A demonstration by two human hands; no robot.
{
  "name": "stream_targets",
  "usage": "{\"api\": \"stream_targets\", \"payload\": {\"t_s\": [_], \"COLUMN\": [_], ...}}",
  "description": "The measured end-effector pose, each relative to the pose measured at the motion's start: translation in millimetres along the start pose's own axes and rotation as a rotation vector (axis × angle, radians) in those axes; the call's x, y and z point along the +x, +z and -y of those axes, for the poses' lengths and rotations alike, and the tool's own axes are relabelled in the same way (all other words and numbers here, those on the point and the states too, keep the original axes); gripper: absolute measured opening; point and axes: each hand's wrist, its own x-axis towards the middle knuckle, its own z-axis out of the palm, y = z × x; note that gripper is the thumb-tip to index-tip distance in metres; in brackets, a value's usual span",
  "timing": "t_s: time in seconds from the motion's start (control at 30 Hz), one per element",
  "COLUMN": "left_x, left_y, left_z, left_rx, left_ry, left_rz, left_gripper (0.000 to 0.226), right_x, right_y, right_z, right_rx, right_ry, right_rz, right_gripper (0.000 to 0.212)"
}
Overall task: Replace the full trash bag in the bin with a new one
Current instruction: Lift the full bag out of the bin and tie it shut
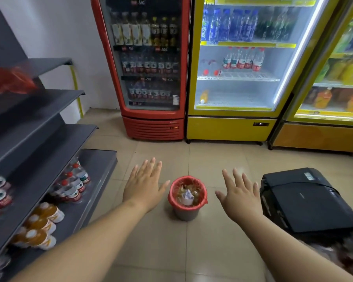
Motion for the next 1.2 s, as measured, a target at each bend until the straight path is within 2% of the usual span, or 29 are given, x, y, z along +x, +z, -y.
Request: {"api": "stream_targets", "payload": {"t_s": [0.4, 0.7, 1.03, 1.2], "left_x": [163.4, 275.9, 320.6, 334.3], "left_y": [60.8, 163.8, 346.3, 446.9], "left_z": [-22.7, -20.6, 24.0, 52.4], "left_rx": [-0.027, -0.028, -0.09, -0.377], "left_ry": [-0.112, -0.228, -0.349, -0.56], "left_rz": [0.058, 0.103, 0.226, 0.324], "left_gripper": [0.067, 0.063, 0.06, 0.054], "right_x": [188.3, 332.2, 409.4, 437.2], "right_y": [39.5, 125.1, 308.1, 413.8], "right_z": [-20.9, -54.4, -88.8, -109.0], "right_rx": [0.022, 0.016, 0.159, 0.501], "right_ry": [-0.127, -0.152, 0.03, 0.3], "right_rz": [0.07, 0.162, 0.376, 0.452], "right_gripper": [0.061, 0.06, 0.054, 0.046]}}
